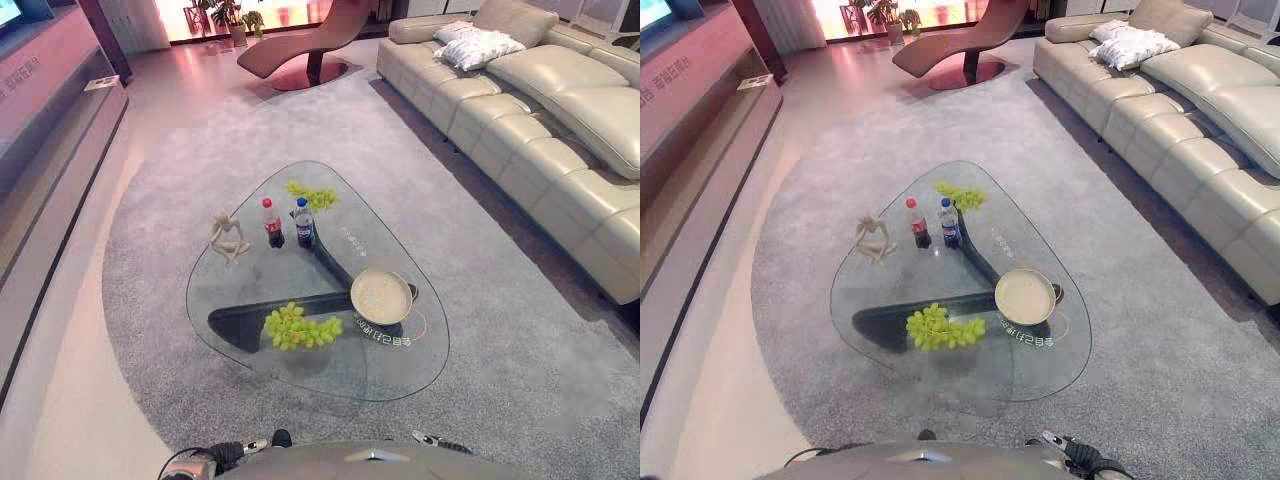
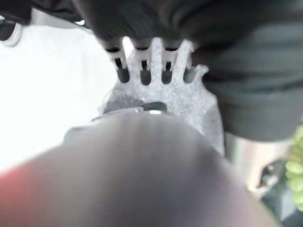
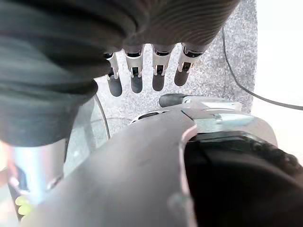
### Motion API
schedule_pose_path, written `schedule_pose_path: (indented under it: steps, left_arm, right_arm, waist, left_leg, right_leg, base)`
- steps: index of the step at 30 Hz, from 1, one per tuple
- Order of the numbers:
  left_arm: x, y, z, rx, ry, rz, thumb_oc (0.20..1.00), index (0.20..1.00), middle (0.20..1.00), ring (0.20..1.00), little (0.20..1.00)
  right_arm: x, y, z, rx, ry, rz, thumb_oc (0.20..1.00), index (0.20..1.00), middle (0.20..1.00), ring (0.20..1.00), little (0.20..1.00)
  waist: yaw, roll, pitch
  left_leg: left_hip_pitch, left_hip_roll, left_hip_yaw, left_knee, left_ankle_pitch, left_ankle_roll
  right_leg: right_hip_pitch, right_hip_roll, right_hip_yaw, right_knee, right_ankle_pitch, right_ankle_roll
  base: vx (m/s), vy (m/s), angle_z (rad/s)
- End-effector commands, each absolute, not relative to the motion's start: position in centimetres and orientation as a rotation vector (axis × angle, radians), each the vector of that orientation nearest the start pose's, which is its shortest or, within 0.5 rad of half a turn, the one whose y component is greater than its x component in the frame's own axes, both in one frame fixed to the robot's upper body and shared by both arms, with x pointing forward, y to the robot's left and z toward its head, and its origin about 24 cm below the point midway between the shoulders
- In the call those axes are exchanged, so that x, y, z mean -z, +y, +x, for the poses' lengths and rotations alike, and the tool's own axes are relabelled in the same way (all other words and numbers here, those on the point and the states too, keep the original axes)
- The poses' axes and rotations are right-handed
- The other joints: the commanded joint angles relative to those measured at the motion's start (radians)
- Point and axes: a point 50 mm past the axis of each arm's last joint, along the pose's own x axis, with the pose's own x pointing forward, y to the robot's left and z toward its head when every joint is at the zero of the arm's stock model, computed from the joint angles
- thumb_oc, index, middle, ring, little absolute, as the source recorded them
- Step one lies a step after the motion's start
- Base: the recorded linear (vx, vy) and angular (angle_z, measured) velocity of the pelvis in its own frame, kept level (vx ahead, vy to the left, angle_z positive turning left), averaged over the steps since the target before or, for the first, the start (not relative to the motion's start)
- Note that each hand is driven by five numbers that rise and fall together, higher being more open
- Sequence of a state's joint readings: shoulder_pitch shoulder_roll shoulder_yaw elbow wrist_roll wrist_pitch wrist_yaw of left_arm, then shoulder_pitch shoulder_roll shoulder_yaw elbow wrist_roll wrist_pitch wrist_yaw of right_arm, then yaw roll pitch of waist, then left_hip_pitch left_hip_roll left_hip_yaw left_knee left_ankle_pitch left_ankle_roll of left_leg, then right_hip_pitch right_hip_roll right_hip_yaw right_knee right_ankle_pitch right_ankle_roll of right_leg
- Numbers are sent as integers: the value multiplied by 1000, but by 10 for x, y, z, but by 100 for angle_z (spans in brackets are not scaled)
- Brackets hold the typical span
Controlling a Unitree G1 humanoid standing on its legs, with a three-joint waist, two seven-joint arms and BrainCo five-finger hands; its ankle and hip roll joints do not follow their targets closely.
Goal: Pick up fruits into the plate
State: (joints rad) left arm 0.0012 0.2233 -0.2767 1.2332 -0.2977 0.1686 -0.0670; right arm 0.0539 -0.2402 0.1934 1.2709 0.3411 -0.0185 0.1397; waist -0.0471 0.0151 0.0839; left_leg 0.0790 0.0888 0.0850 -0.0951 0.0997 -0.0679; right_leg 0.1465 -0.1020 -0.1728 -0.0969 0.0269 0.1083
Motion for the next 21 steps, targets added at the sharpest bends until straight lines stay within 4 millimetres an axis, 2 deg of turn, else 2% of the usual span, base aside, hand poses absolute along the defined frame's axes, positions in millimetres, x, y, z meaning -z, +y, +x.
schedule_pose_path:
  steps: [1,7,11,15,18,21]
  left_arm:
    - [170,204,83,-37,1409,161,1000,1000,1000,1000,1000]
    - [170,211,81,-106,1434,208,1000,1000,1000,1000,1000]
    - [170,212,81,-46,1435,259,1000,1000,1000,1000,1000]
    - [167,213,92,-9,1387,317,1000,1000,1000,1000,1000]
    - [165,213,101,17,1364,275,1000,1000,1000,1000,1000]
    - [160,220,114,11,1315,295,1000,1000,1000,1000,1000]
  right_arm:
    - [168,-192,96,29,1210,119,1000,1000,1000,1000,1000]
    - [168,-192,96,40,1216,122,1000,1000,1000,1000,1000]
    - [168,-193,96,38,1221,120,1000,1000,1000,1000,1000]
    - [167,-195,99,21,1221,101,1000,1000,1000,1000,1000]
    - [166,-200,100,3,1231,72,1000,1000,1000,1000,1000]
    - [164,-208,103,-6,1243,57,1000,1000,1000,1000,1000]
  waist:
    - [18,-31,49]
    - [18,-29,51]
    - [19,-30,50]
    - [15,-32,56]
    - [9,-29,58]
    - [4,-25,59]
  left_leg:
    - [76,-41,38,8,-110,30]
    - [74,-40,41,8,-108,30]
    - [75,-40,40,8,-108,30]
    - [76,-39,43,8,-109,31]
    - [80,-38,45,8,-110,31]
    - [81,-37,49,8,-110,30]
  right_leg:
    - [5,7,25,27,20,-1]
    - [4,7,24,28,19,-2]
    - [5,8,25,28,18,-3]
    - [4,11,33,32,16,-4]
    - [6,14,38,34,14,-4]
    - [8,16,43,33,12,-3]
  base:
    - [381,-155,-16]
    - [0,0,0]
    - [0,0,0]
    - [0,0,0]
    - [48,22,-2]
    - [51,20,-6]
